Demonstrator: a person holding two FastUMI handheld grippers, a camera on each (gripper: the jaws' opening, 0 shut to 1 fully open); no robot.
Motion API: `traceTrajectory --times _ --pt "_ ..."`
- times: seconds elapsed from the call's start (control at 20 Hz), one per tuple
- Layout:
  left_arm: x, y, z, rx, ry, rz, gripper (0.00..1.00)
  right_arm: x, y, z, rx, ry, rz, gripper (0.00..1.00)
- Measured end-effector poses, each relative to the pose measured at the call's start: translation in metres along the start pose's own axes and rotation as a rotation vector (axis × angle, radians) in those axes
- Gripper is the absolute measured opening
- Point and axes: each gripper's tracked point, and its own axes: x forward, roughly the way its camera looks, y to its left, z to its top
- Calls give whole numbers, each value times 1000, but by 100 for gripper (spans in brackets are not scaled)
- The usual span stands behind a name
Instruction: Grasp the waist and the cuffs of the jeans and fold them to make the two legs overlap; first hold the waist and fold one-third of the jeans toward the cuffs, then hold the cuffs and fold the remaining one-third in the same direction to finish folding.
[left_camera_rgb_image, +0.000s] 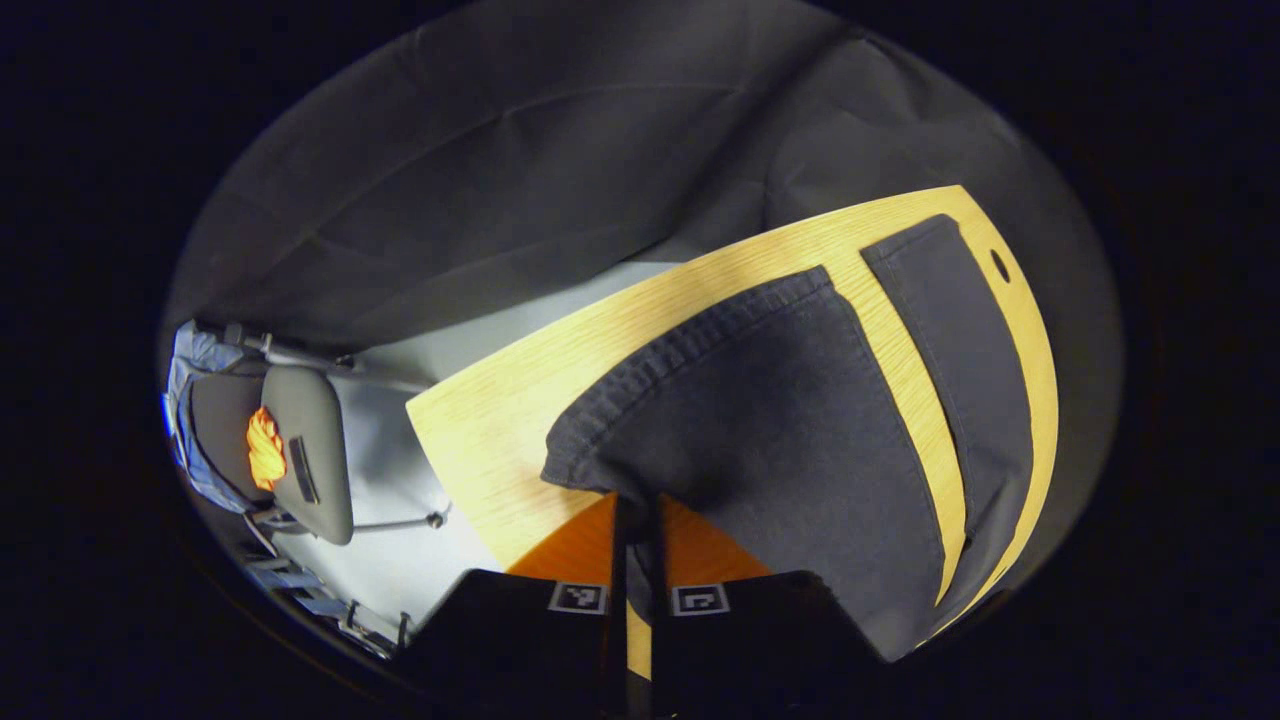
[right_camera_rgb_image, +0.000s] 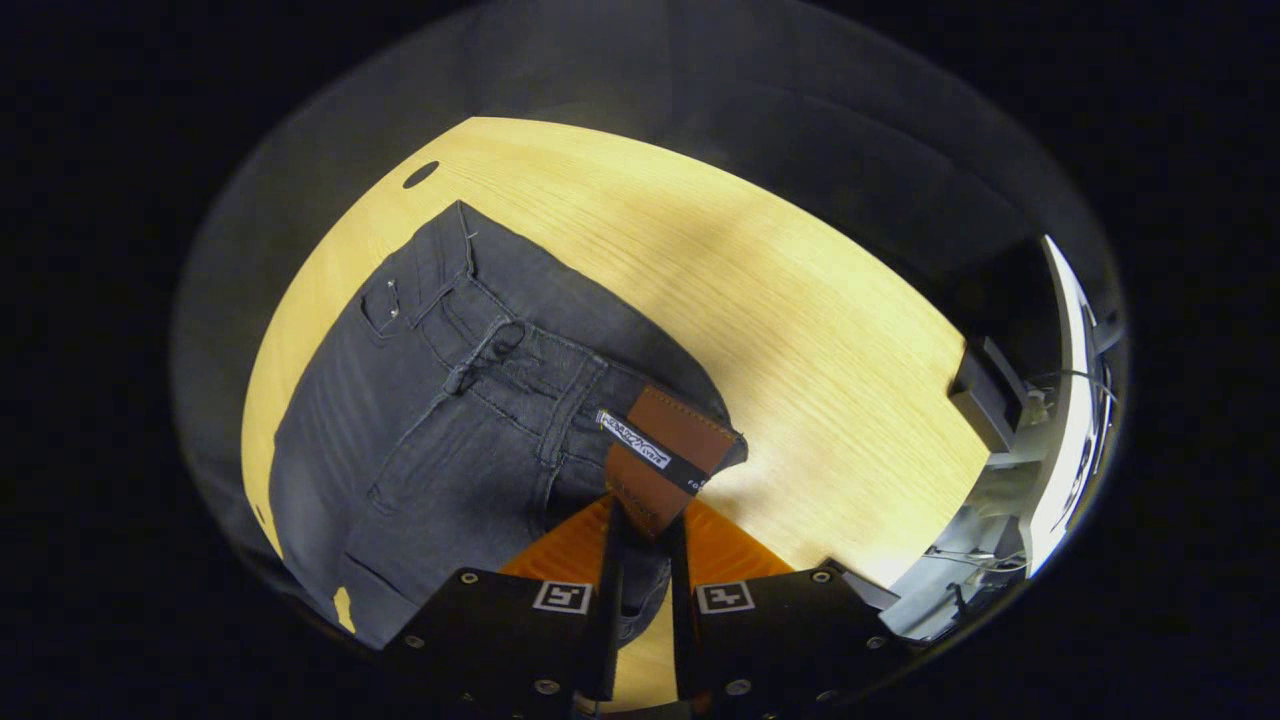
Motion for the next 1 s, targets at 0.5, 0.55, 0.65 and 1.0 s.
traceTrajectory --times 0.5,0.55,0.65,1.0 --pt "-48 -29 16 1 -111 -209 1 -31 16 11 224 -41 287 11" --pt "-59 -36 20 -2 -125 -229 1 -33 18 14 231 -35 301 11" --pt "-76 -50 26 -15 -151 -276 1 -38 25 15 248 -18 340 11" --pt "-106 -110 64 55 -192 -399 1 -73 55 27 325 -18 419 11"
